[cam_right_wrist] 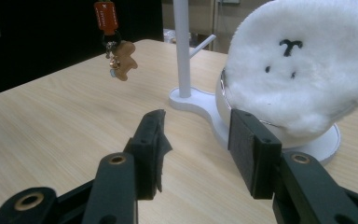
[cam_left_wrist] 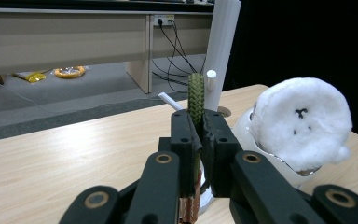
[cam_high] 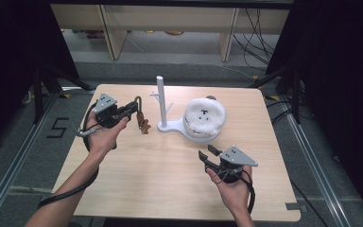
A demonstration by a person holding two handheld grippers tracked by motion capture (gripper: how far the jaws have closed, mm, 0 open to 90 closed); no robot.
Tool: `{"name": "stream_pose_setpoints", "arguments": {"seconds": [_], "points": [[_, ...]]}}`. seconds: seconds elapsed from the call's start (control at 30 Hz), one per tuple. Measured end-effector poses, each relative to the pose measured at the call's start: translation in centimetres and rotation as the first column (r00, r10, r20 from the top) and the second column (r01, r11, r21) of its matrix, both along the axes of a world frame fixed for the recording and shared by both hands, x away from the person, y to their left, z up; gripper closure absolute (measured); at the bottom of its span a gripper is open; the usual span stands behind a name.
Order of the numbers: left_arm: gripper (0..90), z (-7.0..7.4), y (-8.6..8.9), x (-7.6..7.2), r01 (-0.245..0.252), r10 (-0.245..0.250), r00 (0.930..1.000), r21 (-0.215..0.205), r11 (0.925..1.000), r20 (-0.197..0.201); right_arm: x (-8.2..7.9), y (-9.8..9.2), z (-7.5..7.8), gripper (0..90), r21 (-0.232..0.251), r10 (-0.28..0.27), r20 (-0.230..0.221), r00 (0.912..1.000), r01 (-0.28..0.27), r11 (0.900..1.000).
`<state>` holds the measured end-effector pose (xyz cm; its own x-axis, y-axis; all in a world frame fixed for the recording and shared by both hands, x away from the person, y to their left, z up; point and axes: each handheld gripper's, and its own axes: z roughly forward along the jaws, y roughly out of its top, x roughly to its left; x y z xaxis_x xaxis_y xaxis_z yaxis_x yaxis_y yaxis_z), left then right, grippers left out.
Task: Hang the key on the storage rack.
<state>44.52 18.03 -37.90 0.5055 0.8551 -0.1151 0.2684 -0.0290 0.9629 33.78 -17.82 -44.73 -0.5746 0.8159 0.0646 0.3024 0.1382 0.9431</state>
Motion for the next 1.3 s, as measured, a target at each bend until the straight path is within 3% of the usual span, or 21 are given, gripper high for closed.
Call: {"name": "stream_pose_setpoints", "arguments": {"seconds": [0.07,0.33,0.37,0.5,0.57,0.77,0.8,1.07,1.17,1.3], "points": [[83.5,0.0,-0.4,0.2,-0.002,0.002,1.0,0.002,1.0,0.005,0.0,-0.1,-0.1,56.7,0.018,0.004,-0.008,1.0,-0.004,1.0],[83.5,-0.2,-1.4,1.1,-0.012,0.012,0.9999,0.018,0.9998,0.0,0.1,-0.6,-0.4,56.5,0.002,0.003,0.001,1.0,-0.003,1.0],[83.6,-0.2,-1.6,1.3,-0.015,0.015,0.9999,0.025,0.9996,0.001,0.0,-0.6,-0.4,56.4,0.009,-0.006,-0.021,0.9998,0.006,1.0],[83.6,-0.1,-2.0,1.6,-0.018,0.018,0.9998,0.033,0.9993,0.002,-0.1,-0.5,-0.6,56.3,0.029,-0.019,-0.04,0.999,0.02,0.999],[83.5,0.0,-2.2,1.8,-0.02,0.02,0.9998,0.035,0.9992,0.003,0.1,-0.7,-0.6,56.3,0.012,-0.01,-0.015,0.9998,0.01,1.0],[83.5,0.1,-2.5,2.0,-0.023,0.023,0.9997,0.034,0.9991,0.005,0.1,-0.8,-0.6,56.1,0.008,-0.007,-0.01,0.9999,0.007,1.0],[83.5,0.1,-2.5,2.1,-0.024,0.023,0.9997,0.035,0.9991,0.005,0.0,-0.6,-0.6,56.1,0.029,-0.011,-0.035,0.9993,0.012,1.0],[83.4,0.0,-2.9,2.1,-0.028,0.027,0.9995,0.052,0.9983,0.014,0.1,-0.7,-0.7,55.9,0.017,-0.004,-0.01,0.9999,0.005,1.0],[83.4,0.0,-3.0,2.0,-0.03,0.03,0.9994,0.062,0.9976,0.017,0.2,-0.6,-0.8,55.9,0.035,0.001,-0.027,0.9996,0.0,0.999],[83.4,0.1,-3.2,1.9,-0.032,0.03,0.9993,0.078,0.9964,0.024,0.2,-0.7,-0.8,55.8,0.024,0.002,-0.023,0.9997,-0.001,1.0]]}}
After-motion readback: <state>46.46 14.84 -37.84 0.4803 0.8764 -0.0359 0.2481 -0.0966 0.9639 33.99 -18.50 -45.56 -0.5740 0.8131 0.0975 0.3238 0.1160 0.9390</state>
